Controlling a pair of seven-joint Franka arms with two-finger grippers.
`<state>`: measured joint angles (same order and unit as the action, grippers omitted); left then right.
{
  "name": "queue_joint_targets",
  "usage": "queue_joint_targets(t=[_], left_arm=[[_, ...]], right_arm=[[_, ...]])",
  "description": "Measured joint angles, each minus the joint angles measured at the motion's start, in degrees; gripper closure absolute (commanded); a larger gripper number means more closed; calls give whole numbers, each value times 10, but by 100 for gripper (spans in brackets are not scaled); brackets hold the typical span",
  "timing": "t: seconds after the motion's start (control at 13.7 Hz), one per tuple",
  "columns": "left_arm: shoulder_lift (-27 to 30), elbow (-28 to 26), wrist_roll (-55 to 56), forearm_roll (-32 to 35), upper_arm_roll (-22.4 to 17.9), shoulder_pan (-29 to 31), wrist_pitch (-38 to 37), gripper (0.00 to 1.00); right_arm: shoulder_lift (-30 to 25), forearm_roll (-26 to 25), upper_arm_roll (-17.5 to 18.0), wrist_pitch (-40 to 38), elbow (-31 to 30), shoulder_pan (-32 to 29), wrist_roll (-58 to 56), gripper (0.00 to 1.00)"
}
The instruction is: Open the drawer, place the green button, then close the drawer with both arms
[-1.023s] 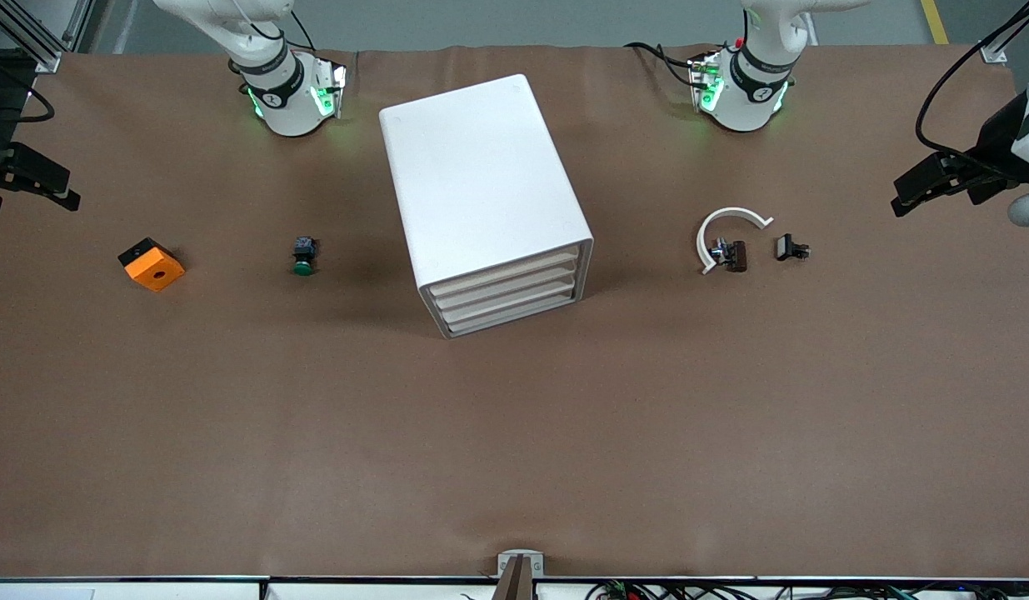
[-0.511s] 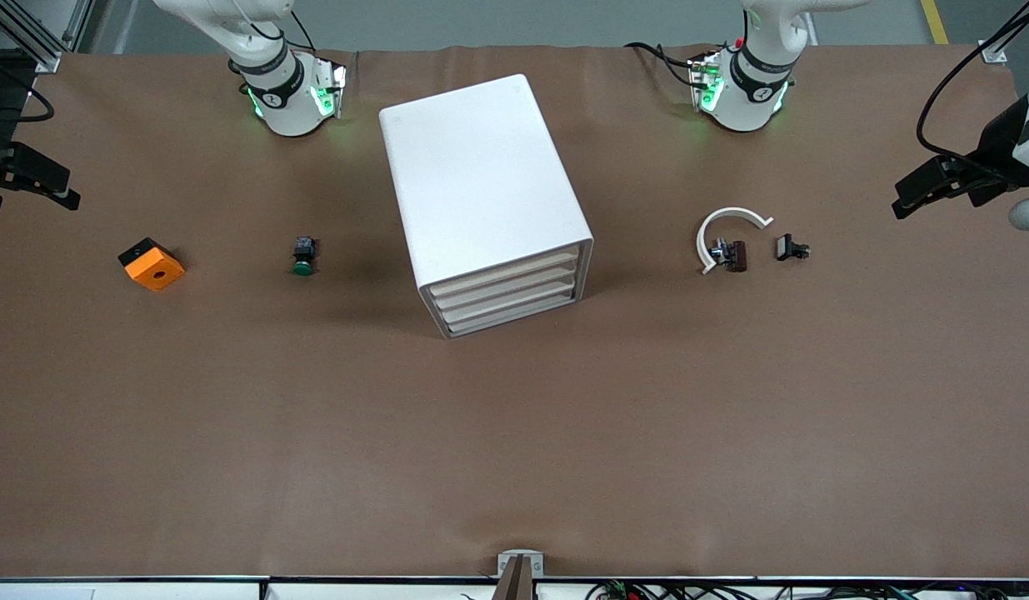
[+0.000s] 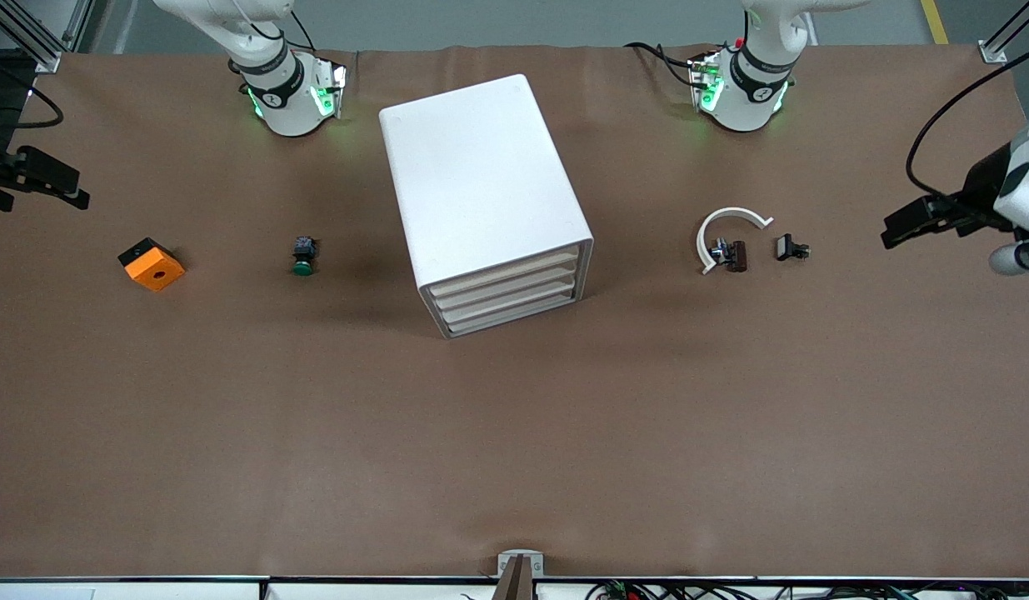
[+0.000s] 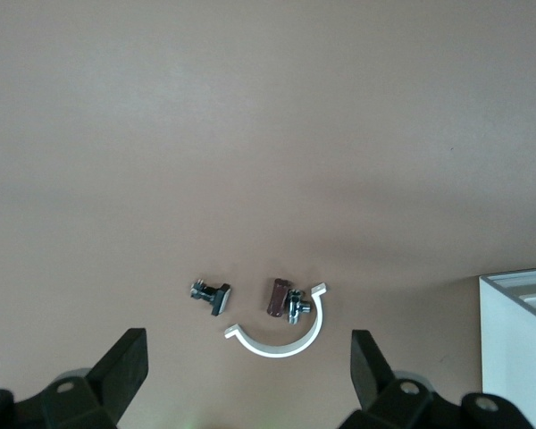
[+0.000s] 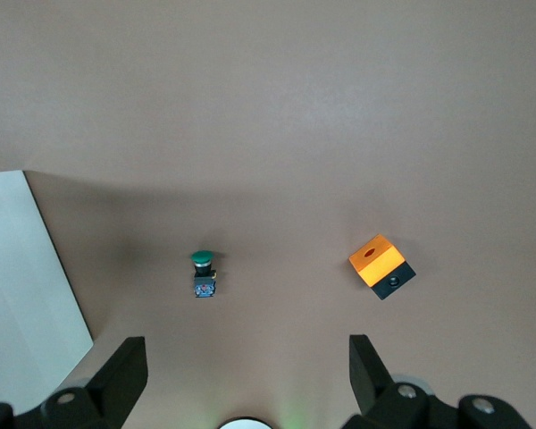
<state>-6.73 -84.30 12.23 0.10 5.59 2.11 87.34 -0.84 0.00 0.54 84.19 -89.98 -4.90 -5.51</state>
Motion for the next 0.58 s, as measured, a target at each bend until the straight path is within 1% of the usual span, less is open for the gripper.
queue_joint_targets(t=[0.15, 0.29, 0.44, 0.58], left_arm=[[-25, 3, 0, -29, 1, -1, 13, 0], [-47, 4, 10, -82, 0, 0, 22, 0], [-74, 5, 56, -117, 0, -1, 31, 0], [-107, 16, 126, -133, 2, -4, 44, 0]], right_arm=[[-4, 0, 2, 53, -58, 0, 0, 0], [-18, 2, 4, 126, -132, 0, 0, 0], [-40, 3, 7, 206, -212, 4, 0, 0], [-56, 3, 9, 266, -274, 18, 0, 0]])
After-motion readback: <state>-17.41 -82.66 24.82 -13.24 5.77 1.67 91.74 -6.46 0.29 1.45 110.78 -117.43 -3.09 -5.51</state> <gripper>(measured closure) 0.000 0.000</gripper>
